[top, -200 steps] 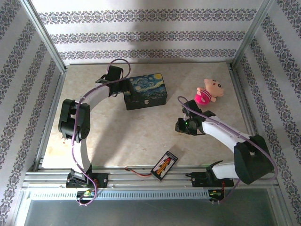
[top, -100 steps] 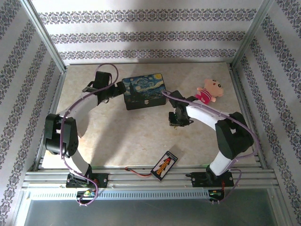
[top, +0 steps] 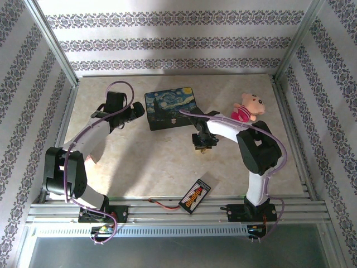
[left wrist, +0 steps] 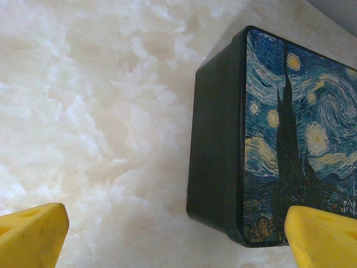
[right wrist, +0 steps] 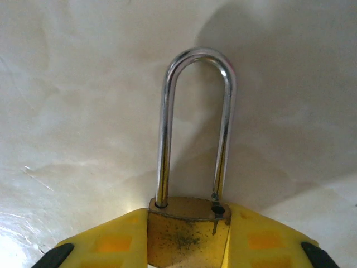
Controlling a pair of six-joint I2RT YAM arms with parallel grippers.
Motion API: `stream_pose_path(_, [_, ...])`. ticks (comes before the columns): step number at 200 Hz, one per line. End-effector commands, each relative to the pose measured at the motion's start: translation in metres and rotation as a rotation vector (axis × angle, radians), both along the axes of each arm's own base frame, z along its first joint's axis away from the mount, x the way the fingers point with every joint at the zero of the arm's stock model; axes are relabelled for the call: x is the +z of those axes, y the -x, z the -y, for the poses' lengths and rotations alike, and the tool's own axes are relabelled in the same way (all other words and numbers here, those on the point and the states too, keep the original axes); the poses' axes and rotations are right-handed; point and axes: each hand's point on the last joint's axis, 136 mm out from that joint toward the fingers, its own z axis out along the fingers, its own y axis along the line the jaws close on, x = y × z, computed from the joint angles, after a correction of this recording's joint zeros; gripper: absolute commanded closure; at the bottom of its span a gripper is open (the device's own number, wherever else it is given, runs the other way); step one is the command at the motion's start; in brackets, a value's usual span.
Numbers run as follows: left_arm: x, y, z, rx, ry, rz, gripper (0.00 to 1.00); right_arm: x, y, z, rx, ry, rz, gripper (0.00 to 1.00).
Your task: Unlock a padlock with a key
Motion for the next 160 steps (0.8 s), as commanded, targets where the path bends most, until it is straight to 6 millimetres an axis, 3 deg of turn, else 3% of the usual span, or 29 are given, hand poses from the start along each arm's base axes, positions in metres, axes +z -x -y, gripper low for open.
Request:
stream_pose_path(1, [0.004, -0.003, -0.009, 0.036, 0.010, 0.029, 0.01, -0.007, 0.002, -0.007, 0.023, 0.019, -0.012, 0.90])
stream_pose_path(37, [0.002, -0.003, -0.009, 0.040, 0.015, 0.023, 0.01, -0.008, 0.004, -0.017, 0.021, 0.012, -0.011, 0.68])
stream_pose_path(72, [0.008, -0.001, -0.011, 0.041, 0.009, 0.032, 0.01, 0.006, 0.004, -0.020, -0.001, -0.018, 0.015, 0.58])
stream_pose_path(113, [0.022, 0.008, -0.023, 0.066, -0.007, 0.063, 0.01, 0.040, 0.005, -0.013, -0.036, -0.041, 0.099, 0.46])
stream_pose_path(160, [0.043, 0.028, -0.046, 0.121, -0.058, 0.122, 0.01, 0.093, 0.007, 0.019, -0.086, -0.009, 0.266, 0.43])
